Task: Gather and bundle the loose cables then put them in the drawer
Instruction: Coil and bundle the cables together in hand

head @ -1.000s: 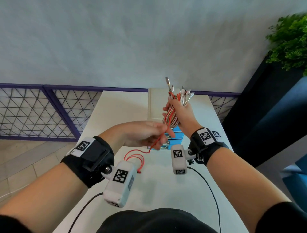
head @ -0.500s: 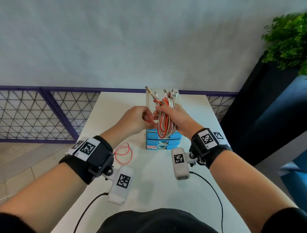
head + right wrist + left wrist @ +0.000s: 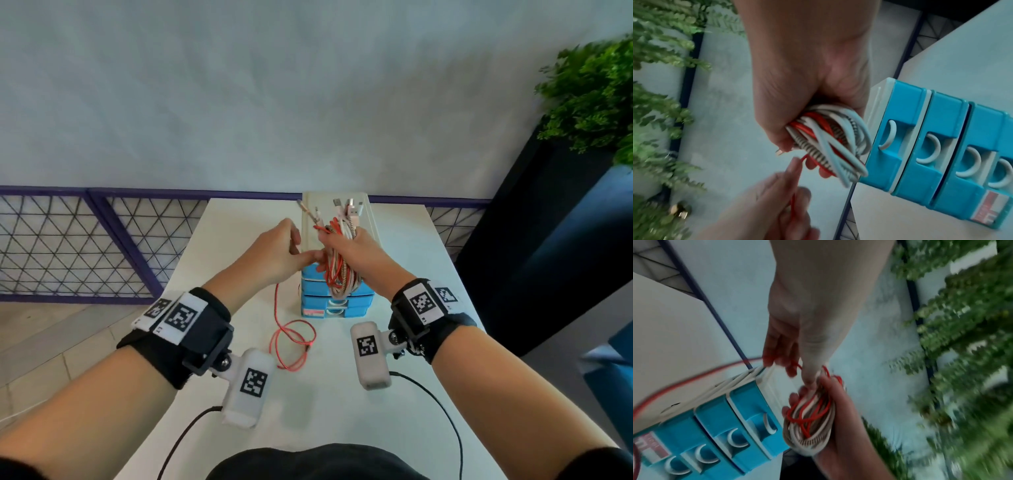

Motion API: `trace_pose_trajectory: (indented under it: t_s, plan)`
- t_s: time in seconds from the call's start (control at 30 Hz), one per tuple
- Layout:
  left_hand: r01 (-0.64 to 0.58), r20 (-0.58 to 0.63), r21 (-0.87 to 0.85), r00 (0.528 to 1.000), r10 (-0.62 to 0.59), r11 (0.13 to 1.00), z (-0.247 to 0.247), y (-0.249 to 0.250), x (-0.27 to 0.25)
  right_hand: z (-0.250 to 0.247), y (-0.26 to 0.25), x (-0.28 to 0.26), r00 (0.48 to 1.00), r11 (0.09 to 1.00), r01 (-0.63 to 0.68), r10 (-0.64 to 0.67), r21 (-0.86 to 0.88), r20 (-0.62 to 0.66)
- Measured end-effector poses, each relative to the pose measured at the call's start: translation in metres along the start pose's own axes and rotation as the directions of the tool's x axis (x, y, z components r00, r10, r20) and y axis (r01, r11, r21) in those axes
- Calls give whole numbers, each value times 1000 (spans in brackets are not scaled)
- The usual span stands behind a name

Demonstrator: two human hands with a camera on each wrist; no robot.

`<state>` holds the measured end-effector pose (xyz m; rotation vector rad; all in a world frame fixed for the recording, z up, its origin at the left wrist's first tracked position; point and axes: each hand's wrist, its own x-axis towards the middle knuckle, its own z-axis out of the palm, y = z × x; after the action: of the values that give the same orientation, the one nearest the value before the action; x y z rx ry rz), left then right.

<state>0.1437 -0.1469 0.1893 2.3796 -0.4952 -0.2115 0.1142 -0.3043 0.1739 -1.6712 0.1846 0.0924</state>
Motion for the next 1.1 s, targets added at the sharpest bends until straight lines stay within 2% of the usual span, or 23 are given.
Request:
trace_pose_trajectory:
  t_s: [0.07,0.13,0.17,0.3,0.4,0.5,0.57,0.63,0.7,0.77,0.83,0.87,0.93,0.97,1.0,1.03,1.07,1.1]
  plan:
    - [114,218,-206,974,-68,972,-6,-9,-1,-10,2,3,999,995,-4,8,95,-42]
    - [262,386,-409,918,-95,874,-13,-20,-5,-20,3,4,997,989,2,9,148,-74]
    - [314,428,-481,899,-94,818,-17,-25,-7,-24,4,5,996,987,10,4,162,-84]
    - [368,433,-667,899,-65,648,-16,-28,-8,-25,9,7,996,990,19,-6,140,-90]
    - [351,416,-725,909,-30,593,-6,-14,-5,-14,11,11,998,993,8,0,118,-63]
    - [324,405,-719,914,-8,614,5,2,0,-3,11,14,1000,989,1,-2,149,8]
    - [321,391,-699,920,-34,639,8,10,1,-1,10,12,994,979,-26,4,203,112]
    - [327,388,-669,920,-62,668,10,12,2,-3,7,7,985,984,-22,-9,179,171]
    - [326,406,-620,912,-64,714,12,11,3,-5,6,7,994,996,-15,5,89,111]
    - [338,441,-589,896,-59,734,14,10,2,-6,10,12,999,999,-28,30,41,-29]
    - [405,537,-594,843,-32,695,13,6,-1,-10,13,18,989,995,-15,30,104,-145]
    - [451,611,-583,791,-1,676,11,2,-4,-14,14,21,983,984,3,29,177,-182]
    - [514,751,-528,655,89,676,7,-11,-15,-27,14,24,976,930,39,42,365,-213]
    - [517,795,-494,595,122,699,6,-19,-19,-34,12,24,976,898,49,50,437,-213]
    - [498,822,-454,554,132,738,6,-27,-22,-40,11,23,977,875,49,57,481,-204]
    - [462,835,-410,538,120,787,5,-32,-23,-45,9,21,981,868,38,61,496,-183]
    - [397,827,-361,555,93,844,5,-34,-22,-46,7,18,987,873,16,65,488,-150]
    - [294,793,-302,605,68,907,4,-33,-20,-46,5,15,991,886,-15,73,464,-108]
